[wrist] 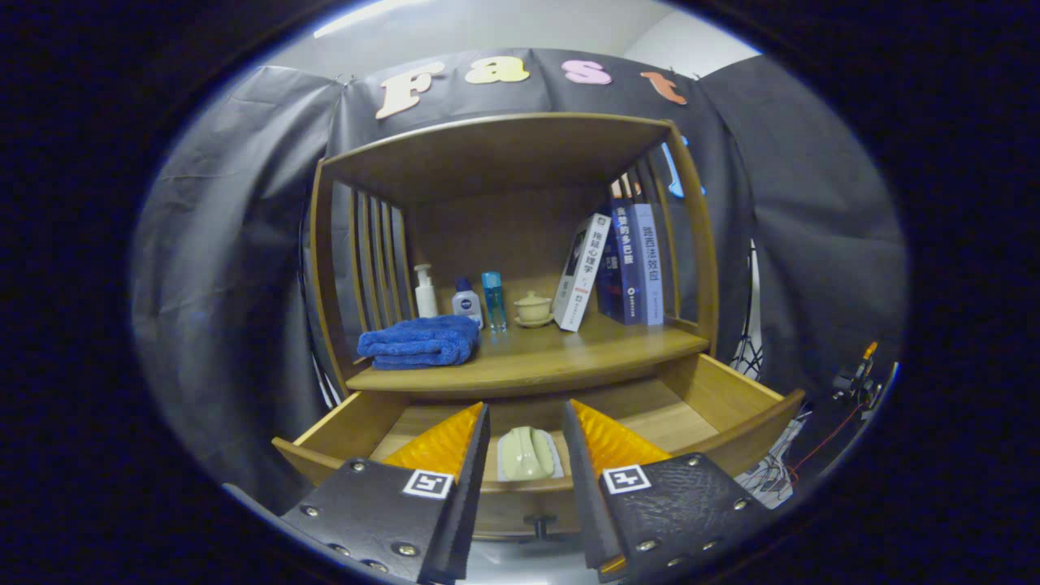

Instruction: Pull open the drawer, take out the items inside it, and place them on the countertop above the cabinet.

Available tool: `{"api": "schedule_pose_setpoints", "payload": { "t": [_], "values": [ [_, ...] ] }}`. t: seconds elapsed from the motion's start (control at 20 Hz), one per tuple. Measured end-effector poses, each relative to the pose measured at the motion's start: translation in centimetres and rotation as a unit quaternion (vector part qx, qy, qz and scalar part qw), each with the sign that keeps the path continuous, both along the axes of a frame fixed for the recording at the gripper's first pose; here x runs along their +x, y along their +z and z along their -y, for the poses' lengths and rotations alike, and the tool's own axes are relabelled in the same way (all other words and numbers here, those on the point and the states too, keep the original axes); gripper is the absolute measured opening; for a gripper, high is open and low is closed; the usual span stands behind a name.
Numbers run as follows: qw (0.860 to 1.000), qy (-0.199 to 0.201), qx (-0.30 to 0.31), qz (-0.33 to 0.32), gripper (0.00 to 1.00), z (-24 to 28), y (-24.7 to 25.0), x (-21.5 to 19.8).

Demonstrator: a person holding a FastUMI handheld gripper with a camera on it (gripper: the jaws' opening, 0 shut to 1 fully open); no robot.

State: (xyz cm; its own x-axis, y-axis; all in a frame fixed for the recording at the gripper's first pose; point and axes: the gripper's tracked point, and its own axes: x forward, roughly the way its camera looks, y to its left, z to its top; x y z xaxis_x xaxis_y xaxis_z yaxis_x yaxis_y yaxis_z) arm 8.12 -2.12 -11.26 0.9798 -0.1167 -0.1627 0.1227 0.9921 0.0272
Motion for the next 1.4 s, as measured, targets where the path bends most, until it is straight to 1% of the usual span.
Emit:
{"api": "schedule_pose_setpoints", "payload": {
  "t": [0.1, 0.25, 0.4, 0.5, 0.7, 0.9, 1.0, 1.1, 1.3, 1.35, 1.4],
  "values": [
    [0.999, 0.002, -0.004, -0.037, 0.53, -0.4, -0.8, 1.6],
    [0.994, 0.001, -0.009, -0.107, 0.53, -0.9, -2.7, 3.9],
    [0.983, -0.001, -0.009, -0.181, 0.53, -1.2, -5.0, 5.5],
    [0.977, -0.002, -0.002, -0.211, 0.53, -1.4, -6.4, 6.7],
    [0.957, -0.020, -0.007, -0.290, 0.53, -0.7, -9.9, 7.4],
    [0.945, -0.029, 0.001, -0.326, 0.53, -0.2, -12.0, 8.3],
    [0.937, -0.037, -0.012, -0.348, 0.53, 0.4, -13.1, 8.2],
    [0.928, -0.038, -0.027, -0.371, 0.53, 1.0, -14.2, 8.1],
    [0.931, -0.038, -0.030, -0.362, 0.53, 1.0, -14.5, 8.1],
    [0.935, -0.035, -0.033, -0.351, 0.43, 0.9, -14.0, 8.7],
    [0.933, -0.032, -0.030, -0.358, 0.34, 0.8, -14.3, 8.5]
  ]
}}
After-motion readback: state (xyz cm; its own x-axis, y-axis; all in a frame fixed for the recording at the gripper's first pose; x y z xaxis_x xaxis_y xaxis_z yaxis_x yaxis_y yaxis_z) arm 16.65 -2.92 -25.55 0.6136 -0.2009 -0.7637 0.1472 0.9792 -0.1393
